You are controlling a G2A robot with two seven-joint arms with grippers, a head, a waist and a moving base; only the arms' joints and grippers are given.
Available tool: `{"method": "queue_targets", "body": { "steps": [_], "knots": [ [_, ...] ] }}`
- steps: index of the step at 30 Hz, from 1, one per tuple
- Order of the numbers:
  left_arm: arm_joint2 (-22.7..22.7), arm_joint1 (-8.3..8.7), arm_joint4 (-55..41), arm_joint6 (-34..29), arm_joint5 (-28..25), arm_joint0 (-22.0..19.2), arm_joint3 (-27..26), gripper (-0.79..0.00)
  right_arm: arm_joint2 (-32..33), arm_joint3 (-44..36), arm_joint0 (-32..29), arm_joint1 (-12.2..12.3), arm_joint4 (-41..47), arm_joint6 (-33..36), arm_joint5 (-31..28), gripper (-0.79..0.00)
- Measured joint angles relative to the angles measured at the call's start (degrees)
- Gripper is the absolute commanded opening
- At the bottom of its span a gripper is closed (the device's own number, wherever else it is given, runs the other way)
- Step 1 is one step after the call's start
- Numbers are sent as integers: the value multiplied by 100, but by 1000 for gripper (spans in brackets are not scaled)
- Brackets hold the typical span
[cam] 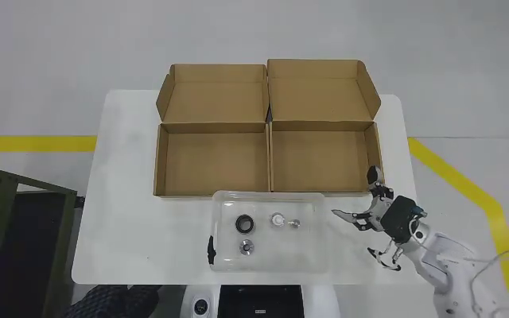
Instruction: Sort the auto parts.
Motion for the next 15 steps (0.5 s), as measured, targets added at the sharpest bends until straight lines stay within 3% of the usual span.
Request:
{"method": "queue_targets", "body": {
  "steps": [15],
  "knots": [
    [0,0,0,0,0,0,0,0,-998,-200,776,27,210,1208,-708,0]
  ]
}}
